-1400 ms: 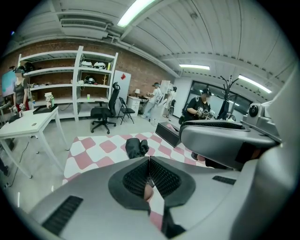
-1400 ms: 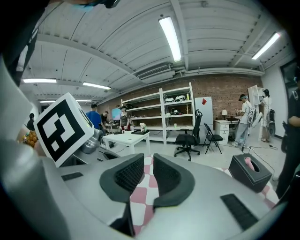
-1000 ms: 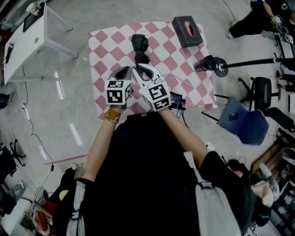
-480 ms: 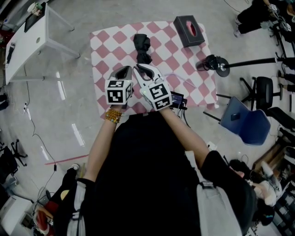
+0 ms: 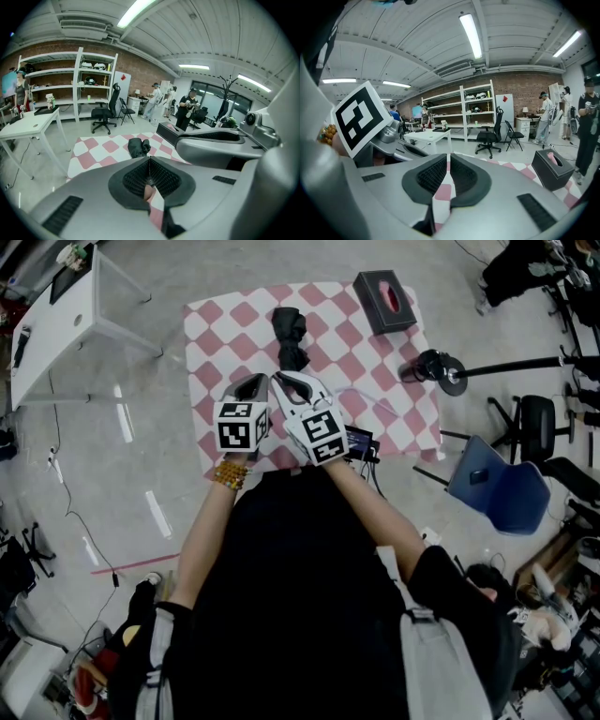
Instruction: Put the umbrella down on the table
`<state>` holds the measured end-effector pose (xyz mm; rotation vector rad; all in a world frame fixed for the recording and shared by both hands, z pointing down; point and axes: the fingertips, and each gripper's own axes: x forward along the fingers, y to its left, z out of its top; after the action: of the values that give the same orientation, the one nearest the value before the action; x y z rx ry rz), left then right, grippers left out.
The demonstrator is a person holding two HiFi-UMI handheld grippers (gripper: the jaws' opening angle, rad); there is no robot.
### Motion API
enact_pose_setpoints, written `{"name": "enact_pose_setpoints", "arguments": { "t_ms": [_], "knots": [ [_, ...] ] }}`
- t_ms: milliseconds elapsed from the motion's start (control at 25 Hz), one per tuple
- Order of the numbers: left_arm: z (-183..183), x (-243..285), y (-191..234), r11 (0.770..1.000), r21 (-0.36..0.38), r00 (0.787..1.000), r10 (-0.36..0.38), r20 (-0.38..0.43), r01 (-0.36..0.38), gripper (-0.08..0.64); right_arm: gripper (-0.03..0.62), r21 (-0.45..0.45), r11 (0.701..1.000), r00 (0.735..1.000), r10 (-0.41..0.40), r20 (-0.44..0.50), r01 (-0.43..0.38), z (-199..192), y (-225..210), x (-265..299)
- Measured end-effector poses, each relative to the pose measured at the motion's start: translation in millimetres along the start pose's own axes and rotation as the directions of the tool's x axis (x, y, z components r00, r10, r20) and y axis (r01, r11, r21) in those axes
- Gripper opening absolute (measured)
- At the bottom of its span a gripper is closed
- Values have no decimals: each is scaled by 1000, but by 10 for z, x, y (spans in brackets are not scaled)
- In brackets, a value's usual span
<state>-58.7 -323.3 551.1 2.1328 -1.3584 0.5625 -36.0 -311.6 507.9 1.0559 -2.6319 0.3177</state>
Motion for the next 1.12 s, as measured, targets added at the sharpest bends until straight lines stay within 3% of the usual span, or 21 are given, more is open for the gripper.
{"name": "enact_pose_setpoints", "arguments": {
  "t_ms": [1120],
  "knots": [
    [1, -6, -26, 1000, -2, 1000, -6, 2, 6, 15, 17, -42, 999, 1000, -2, -11, 2, 8, 25, -37]
  ]
}}
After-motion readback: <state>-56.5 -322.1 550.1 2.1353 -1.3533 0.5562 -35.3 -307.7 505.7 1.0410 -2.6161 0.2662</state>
